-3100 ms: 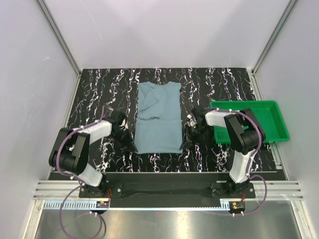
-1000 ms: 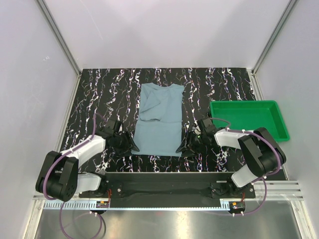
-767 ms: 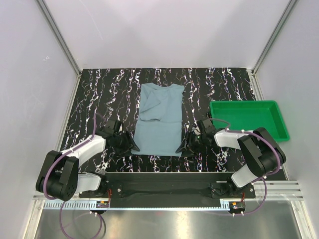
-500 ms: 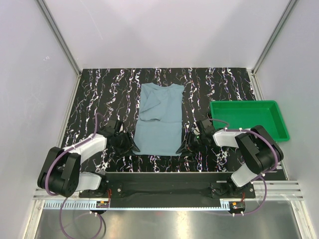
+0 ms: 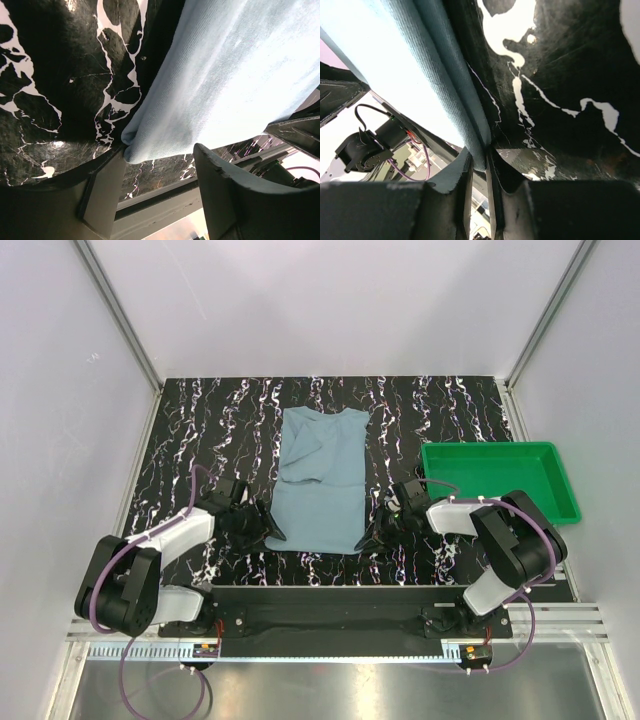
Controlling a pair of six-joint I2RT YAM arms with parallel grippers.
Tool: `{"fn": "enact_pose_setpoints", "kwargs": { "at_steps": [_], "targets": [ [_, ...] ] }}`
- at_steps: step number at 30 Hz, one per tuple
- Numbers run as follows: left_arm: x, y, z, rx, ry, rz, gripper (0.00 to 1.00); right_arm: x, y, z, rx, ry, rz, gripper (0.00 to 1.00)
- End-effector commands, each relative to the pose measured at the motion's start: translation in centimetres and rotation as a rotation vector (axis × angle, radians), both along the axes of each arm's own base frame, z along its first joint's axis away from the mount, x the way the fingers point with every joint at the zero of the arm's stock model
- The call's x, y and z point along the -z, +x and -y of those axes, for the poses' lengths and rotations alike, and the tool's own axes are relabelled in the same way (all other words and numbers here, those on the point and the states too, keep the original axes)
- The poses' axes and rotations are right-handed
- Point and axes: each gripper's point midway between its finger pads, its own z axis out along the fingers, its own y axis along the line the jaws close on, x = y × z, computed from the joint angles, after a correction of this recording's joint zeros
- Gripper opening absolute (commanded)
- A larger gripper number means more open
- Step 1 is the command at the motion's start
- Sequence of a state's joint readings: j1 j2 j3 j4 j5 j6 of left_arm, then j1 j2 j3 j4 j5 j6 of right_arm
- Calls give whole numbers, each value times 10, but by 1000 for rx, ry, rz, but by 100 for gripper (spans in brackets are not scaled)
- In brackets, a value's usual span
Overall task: Fold and stack the t-shirts
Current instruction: Fold the tshirt
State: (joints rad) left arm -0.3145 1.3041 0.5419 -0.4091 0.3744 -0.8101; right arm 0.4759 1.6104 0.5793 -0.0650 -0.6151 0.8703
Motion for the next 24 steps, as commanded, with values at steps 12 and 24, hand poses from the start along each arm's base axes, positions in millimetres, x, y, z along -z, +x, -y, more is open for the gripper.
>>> {"fn": "enact_pose_setpoints", "kwargs": {
  "at_steps": [12,24],
  "targets": [
    [31,-25,-45,-48,240,-76,63,39,-6,30,4,-209,10,21],
    [43,-25,-43,-50,248,-126,52,38,-4,27,-1,-201,12,21]
  ]
}}
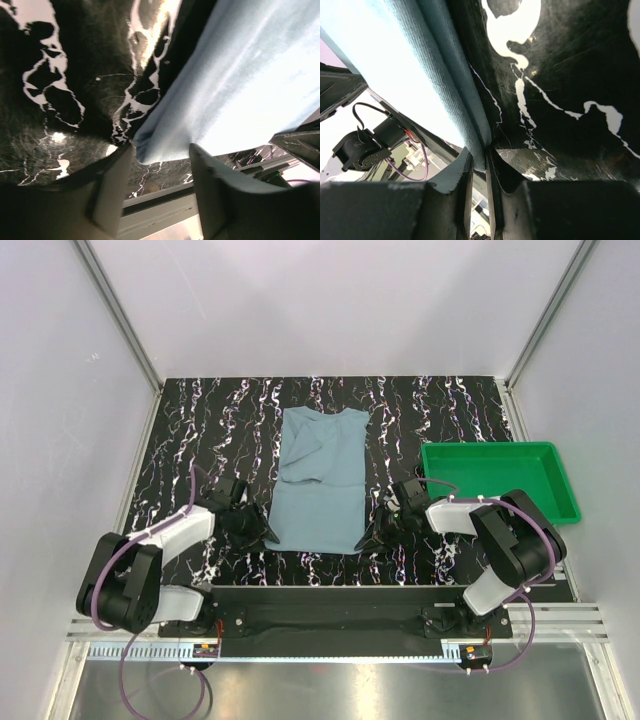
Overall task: Fold and stack the t-shirts
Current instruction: Fold the tshirt
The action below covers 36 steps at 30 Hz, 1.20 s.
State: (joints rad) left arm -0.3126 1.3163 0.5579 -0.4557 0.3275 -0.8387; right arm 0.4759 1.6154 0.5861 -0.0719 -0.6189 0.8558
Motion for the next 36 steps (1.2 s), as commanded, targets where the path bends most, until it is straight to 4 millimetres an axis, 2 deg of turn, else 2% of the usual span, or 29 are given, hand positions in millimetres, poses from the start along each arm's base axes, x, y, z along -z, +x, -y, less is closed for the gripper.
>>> {"fn": "enact_pose_setpoints", "kwargs": {
  "at_steps": [1,2,3,5,7,9,10,11,13,17,23,25,27,28,29,30,32,33,34,35,36],
  "targets": [
    [39,-23,-36,-3,197,-85,44,37,-4,28,9,-200,11,20],
    [38,-21,-35,8,198,-72,27,37,-4,28,8,-204,8,17],
    [36,-18,-36,13,204,-60,21,37,-5,28,2,-207,6,14],
    [31,-12,-37,22,212,-33,13,35,-5,29,-20,-216,12,0],
    [24,-10,-38,38,218,-7,1,28,0,30,-40,-226,44,0],
    [19,-10,-39,55,230,6,0,21,0,33,-50,-245,51,0],
    [13,-9,-38,57,226,24,0,10,7,31,-55,-236,95,0],
    [9,-9,-38,63,225,37,0,5,4,34,-59,-247,87,0],
    [2,-11,-35,73,214,47,0,-10,9,33,-67,-242,120,0],
    [-26,-9,-24,83,178,105,0,-35,1,35,-77,-227,132,0],
    [-48,-21,-24,88,162,109,0,-52,-24,39,-88,-189,103,0],
    [-59,-26,-24,93,160,125,1,-66,-26,40,-81,-171,128,0],
    [-80,-20,-24,93,162,170,5,-77,-28,43,-75,-186,128,0],
    [-89,-15,-24,94,167,191,6,-93,-18,39,-69,-174,167,0],
    [-109,-1,-22,101,171,248,8,-99,-16,40,-68,-187,162,0],
    [-118,4,-23,103,186,251,8,-119,1,37,-54,-193,218,0],
    [-124,21,-23,128,231,238,9,-124,21,39,-43,-221,211,0],
    [-147,39,-18,125,220,286,10,-130,33,39,-33,-224,221,0],
    [-140,52,-15,141,235,248,10,-140,56,34,-31,-224,249,0],
    [-146,66,-11,163,234,269,10,-144,67,32,-32,-216,258,0],
    [-164,86,-8,161,222,321,10,-164,93,33,-6,-197,313,0]
  ]
}}
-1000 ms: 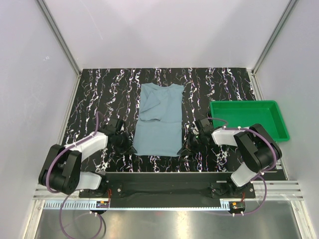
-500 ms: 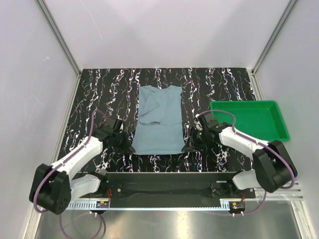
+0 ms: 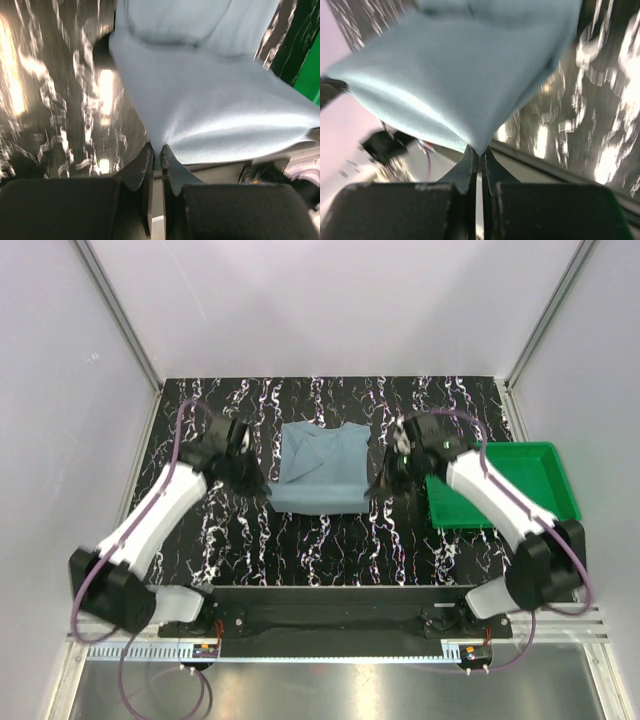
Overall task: Fold and stack the t-shirts
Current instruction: Fold the tshirt
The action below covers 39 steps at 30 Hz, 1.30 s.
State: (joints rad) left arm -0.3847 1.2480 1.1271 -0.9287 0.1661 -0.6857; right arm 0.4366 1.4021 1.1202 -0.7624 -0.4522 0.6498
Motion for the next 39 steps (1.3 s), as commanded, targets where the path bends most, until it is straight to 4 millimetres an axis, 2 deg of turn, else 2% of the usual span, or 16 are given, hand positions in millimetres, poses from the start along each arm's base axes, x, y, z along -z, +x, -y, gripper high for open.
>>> {"fn": "enact_pose_setpoints", "kwargs": {
  "at_steps": [1,3,5,6,7,8,9,10,18,19,29,32,34,35,37,39],
  "targets": [
    [-6,55,-8,27,102,30,10,-8,55,14,34,-69,36,0],
    [-25,93,-8,34,81,79,10,-31,92,15,28,-70,112,0],
    [-9,121,-3,68,47,22,10,-14,113,18,12,-110,56,0],
    [-12,135,-2,71,40,27,10,-27,134,20,13,-101,103,0],
    [-29,155,5,84,13,79,10,-12,143,20,9,-105,61,0],
    [-11,169,6,98,22,35,10,-12,151,19,7,-96,63,0],
    [-11,179,5,92,29,38,10,-22,167,18,2,-86,108,0],
    [-22,196,8,95,26,84,10,-8,176,20,0,-95,79,0],
    [9,248,9,42,-34,92,14,-3,244,17,-25,6,142,0],
    [18,252,11,30,-59,72,14,15,247,15,-34,7,101,0],
    [52,320,6,-65,-147,128,17,51,301,12,-18,94,146,5],
    [54,342,-3,-95,-163,211,36,57,330,16,11,142,224,9],
    [64,357,-14,-139,-133,241,43,61,361,20,55,187,313,23],
    [56,374,-23,-158,-128,306,46,48,379,25,113,200,350,48],
    [56,387,-41,-220,-98,320,54,53,402,35,184,243,372,50],
    [35,398,-59,-260,-107,379,65,39,419,50,284,299,372,69]
  ]
}}
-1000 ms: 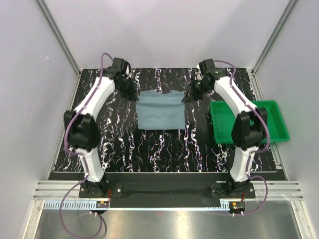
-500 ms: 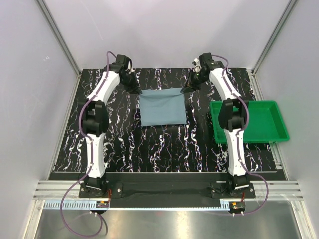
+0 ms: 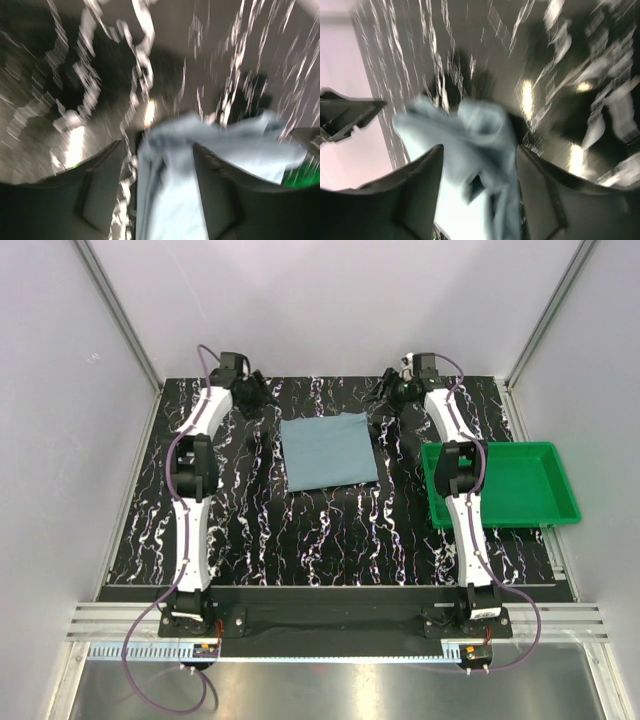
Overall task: Fold and stack the t-shirts
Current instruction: Fold the tshirt
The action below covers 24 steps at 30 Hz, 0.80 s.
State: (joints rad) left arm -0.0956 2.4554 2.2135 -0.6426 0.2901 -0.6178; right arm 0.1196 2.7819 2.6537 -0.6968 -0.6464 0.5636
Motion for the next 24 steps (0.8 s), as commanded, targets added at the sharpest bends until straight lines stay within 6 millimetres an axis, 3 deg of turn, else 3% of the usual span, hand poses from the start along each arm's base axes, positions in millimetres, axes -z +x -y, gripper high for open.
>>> {"fn": "enact_pose_setpoints", "kwargs": {
  "at_steps": [1,3,4,5,6,7,8,9,10,11,12,13,14,20,24],
  "targets": [
    [-77,48,-40,-126,1,246,67,-74,54,26,137,164,200,71],
    [-89,39,-47,-140,2,244,69,-84,46,22,123,145,202,72],
    [-120,30,-43,-132,-16,290,68,-112,39,24,125,126,229,72],
    [-127,23,-36,-117,-38,306,67,-116,32,23,118,115,219,71],
    [-101,2,-27,-98,-57,243,62,-106,20,22,103,106,172,66],
    [-108,-10,-10,-37,-119,251,60,-119,6,19,75,104,154,63],
    [-140,-17,14,18,-176,345,56,-118,-5,16,56,80,133,63],
    [-137,-28,30,63,-212,337,51,-113,-18,5,-8,27,146,62],
    [-133,-40,49,127,-271,337,42,-122,-31,0,-40,6,147,61],
    [-135,-52,72,183,-291,338,40,-126,-38,-5,-70,3,159,58],
    [-132,-59,85,216,-302,329,37,-113,-48,-9,-93,5,129,53],
    [-126,-68,98,255,-332,305,36,-126,-50,-14,-102,26,162,44],
    [-128,-74,116,296,-358,317,36,-123,-54,-16,-109,44,144,40],
    [-92,-85,158,335,-440,245,27,-79,-78,-32,-137,102,48,6],
    [-65,-82,163,320,-468,242,25,-54,-88,-50,-186,101,53,2]
  ]
}}
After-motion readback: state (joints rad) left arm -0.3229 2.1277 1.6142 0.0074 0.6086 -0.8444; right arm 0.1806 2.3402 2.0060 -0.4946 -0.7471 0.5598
